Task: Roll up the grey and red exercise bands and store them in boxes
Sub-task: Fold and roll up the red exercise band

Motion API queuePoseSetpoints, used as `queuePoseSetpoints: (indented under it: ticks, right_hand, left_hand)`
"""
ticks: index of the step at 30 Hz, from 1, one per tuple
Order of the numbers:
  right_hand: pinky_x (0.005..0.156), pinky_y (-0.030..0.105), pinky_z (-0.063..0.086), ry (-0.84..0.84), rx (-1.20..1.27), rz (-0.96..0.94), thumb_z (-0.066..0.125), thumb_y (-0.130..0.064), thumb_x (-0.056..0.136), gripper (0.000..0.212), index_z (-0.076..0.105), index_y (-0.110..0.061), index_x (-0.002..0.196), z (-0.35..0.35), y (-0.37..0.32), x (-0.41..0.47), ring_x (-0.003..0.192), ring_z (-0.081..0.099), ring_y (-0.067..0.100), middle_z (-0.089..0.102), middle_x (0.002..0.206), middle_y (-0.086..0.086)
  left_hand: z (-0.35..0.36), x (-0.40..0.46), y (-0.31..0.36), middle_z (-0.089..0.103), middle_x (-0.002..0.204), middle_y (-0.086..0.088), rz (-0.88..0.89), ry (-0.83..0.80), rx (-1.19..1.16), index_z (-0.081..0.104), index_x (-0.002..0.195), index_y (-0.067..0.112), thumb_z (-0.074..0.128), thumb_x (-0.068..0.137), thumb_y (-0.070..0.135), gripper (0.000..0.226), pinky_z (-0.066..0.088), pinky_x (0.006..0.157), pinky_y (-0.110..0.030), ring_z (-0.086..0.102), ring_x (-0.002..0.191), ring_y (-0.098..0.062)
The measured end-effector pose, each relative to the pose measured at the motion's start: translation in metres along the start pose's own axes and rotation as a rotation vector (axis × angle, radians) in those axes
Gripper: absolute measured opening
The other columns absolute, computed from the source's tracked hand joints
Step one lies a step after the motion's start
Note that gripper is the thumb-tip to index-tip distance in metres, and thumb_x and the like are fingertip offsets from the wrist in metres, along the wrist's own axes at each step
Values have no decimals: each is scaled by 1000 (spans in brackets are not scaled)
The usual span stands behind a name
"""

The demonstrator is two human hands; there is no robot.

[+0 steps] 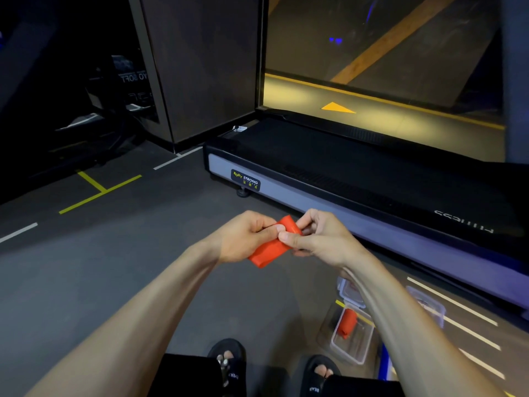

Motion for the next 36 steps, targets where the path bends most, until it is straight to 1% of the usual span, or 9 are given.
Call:
queuePoseSetpoints:
  ticks: [5,8,10,14,18,20,26,31,36]
  right_hand:
    - [69,33,62,-27,-2,-14,88,-17,77,36,55,-8,88,0,0,1,68,72,14,70,67,-1]
    - [76,39,64,-35,3,-48,86,-22,79,35,58,-6,92,1,-1,1,72,71,16,70,76,4]
    - [84,44,63,-65,43,-49,76,-31,87,29,64,-7,99,2,-1,1,79,68,17,68,87,8]
    - [85,40,63,-149,-11,-22,55,-25,105,23,72,-11,113,2,3,3,90,63,13,66,97,7]
    - [84,38,63,-79,-44,-35,63,-25,101,14,73,-16,102,1,2,4,98,70,11,73,101,1]
    - [85,39,63,-42,-16,-23,67,-22,98,12,69,-11,102,1,3,4,98,74,16,75,104,6]
    - [73,31,63,8,49,-11,75,-15,92,19,60,-4,99,4,3,5,79,77,20,76,87,11]
    - [70,34,62,-15,126,-45,80,-10,84,24,58,-6,92,3,3,6,82,77,26,74,91,15]
    - [68,31,61,-70,120,-55,87,-21,70,41,59,-4,94,3,3,5,79,76,22,72,85,11]
  left_hand:
    - [-1,-1,1,44,61,-1,5,4,-22,55,79,-7,51,106,30,45,30,48,-23,35,53,-10]
    - [-3,-1,0,46,61,0,7,12,-23,57,78,-3,52,105,33,45,32,49,-25,36,53,-11]
    - [-5,-2,-1,49,60,2,7,23,-27,58,77,2,53,105,35,43,34,49,-24,41,52,-10]
    - [-4,-4,-4,49,61,0,19,28,35,56,78,-1,54,105,35,45,36,52,-28,42,54,-11]
    - [-4,-3,-6,50,60,-2,-41,-5,-30,56,79,-3,53,106,34,46,35,50,-26,41,52,-12]
    - [-5,-6,-5,58,58,0,-77,-55,-54,60,79,6,51,106,34,40,37,49,-21,43,50,-11]
    - [-5,-7,2,64,59,-2,-55,-47,-81,64,85,6,51,106,35,38,36,46,-20,43,47,-10]
    - [-5,-11,3,66,62,-2,-23,-53,-117,65,80,23,49,107,34,32,39,48,-24,46,53,-18]
    - [-6,-13,1,68,65,-2,-20,-82,-117,67,87,18,48,107,33,32,40,47,-25,46,51,-19]
Point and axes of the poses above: each hand's wrist, its own x-axis towards the middle knuckle, its own z-axis out of the palm, y = z × x, the point moved 1 cm from there along x, towards the middle knuckle
